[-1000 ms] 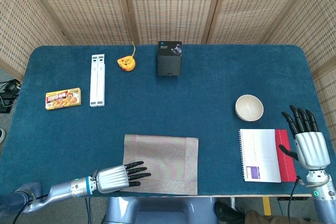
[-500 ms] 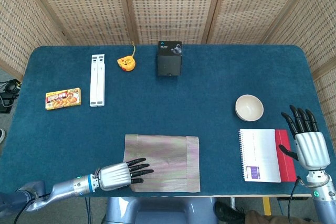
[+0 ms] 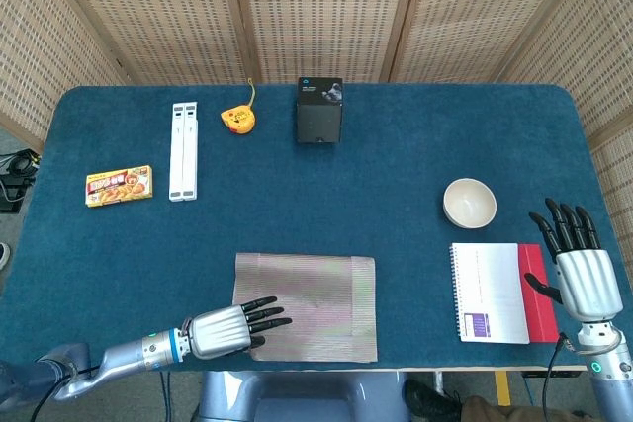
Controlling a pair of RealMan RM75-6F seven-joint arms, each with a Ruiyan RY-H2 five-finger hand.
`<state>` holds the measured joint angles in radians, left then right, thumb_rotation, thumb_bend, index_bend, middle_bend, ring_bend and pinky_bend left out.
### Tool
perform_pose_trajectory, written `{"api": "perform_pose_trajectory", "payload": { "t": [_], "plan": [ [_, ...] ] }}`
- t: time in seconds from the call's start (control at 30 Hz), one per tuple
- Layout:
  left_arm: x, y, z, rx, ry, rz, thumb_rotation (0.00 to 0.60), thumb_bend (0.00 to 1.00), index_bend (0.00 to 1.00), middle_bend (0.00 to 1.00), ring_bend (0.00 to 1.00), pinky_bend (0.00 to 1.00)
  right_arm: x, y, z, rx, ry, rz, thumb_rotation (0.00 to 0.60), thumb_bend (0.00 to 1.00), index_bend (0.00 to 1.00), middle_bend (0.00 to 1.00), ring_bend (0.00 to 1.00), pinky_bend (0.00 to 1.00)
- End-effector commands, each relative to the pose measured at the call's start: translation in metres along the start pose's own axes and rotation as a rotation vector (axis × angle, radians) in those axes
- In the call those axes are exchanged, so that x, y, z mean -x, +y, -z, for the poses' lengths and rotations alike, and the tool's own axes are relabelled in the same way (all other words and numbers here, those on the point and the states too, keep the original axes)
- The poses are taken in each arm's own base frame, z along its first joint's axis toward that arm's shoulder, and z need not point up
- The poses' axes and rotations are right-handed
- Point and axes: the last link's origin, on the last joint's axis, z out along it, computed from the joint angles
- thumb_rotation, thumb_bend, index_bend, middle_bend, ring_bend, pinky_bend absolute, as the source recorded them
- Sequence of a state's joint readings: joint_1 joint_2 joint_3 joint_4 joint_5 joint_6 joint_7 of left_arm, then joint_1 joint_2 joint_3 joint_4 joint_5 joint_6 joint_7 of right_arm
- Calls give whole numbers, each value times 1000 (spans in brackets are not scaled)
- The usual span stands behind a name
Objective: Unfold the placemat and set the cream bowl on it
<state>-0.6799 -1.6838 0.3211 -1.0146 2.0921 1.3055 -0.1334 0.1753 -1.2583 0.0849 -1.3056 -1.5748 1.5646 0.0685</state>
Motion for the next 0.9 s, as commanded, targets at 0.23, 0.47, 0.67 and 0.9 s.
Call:
{"api": "perform_pose_trajectory", "payload": {
  "t": [0.23,0.47,0.67,0.9],
  "plan": [
    [1,-1,-4,-21,6,1,600,701,705,0,0,0,-1,0,0,-3,5,-4,600,0,172,0,0,0],
    [-21,-7,-19,-74,129,57,600,702,753,0,0,0,-3,-1,1,-6,11,-7,600,0,172,0,0,0],
    [-80,-46,-49,-273,327,134,600,699,768,0,0,0,-3,-2,2,-7,12,-5,600,0,172,0,0,0],
    [-132,-101,-78,-476,389,152,600,699,778,0,0,0,-2,-4,3,-17,8,0,600,0,173,0,0,0]
  ]
}}
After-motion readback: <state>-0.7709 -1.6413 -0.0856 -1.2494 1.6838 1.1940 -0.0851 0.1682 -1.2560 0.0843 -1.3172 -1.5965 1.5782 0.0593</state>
